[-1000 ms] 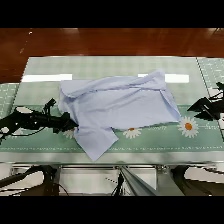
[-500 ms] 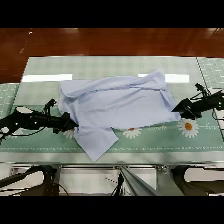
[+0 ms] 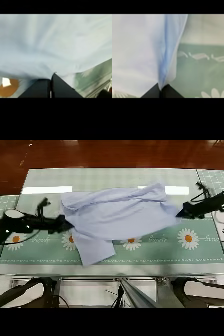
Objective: Fold the shirts.
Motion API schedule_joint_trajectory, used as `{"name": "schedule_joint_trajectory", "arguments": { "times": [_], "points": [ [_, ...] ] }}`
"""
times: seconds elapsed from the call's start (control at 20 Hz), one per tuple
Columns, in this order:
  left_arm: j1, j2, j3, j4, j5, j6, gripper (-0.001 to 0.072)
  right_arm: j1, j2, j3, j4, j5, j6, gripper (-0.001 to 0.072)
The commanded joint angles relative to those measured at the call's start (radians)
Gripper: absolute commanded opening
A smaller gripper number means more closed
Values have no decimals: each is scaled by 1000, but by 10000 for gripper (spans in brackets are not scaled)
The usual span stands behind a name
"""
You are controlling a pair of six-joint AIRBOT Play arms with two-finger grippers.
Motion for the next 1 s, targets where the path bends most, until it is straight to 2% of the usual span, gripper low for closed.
{"name": "schedule_joint_trajectory", "arguments": {
  "times": [0.0, 0.1, 0.2, 0.3, 0.4, 0.6, 0.75, 0.95],
  "points": [
    [2, 208, 225, -14, -20, 9, 25, 4, 172, 156, 187, -39, -5, 26],
    [2, 353, 422, -13, 27, 9, 25, 4, 284, 275, 277, -101, -4, 26],
    [2, 476, 611, -12, 156, 10, 25, 4, 408, 385, 326, -219, -3, 26],
    [2, 569, 758, 31, 305, 10, 25, 4, 531, 459, 315, -369, -2, 26],
    [2, 627, 866, 117, 346, 8, 24, 4, 629, 521, 222, -457, 46, 26],
    [2, 694, 974, 175, 193, -19, 23, 4, 774, 576, -8, -378, 243, 26],
    [2, 721, 1034, 311, 6, -157, 23, 4, 859, 576, -122, -258, 286, 26],
    [4, 722, 1146, 377, -146, -262, 22, 4, 895, 576, -201, -6, 313, 25]
  ]
}}
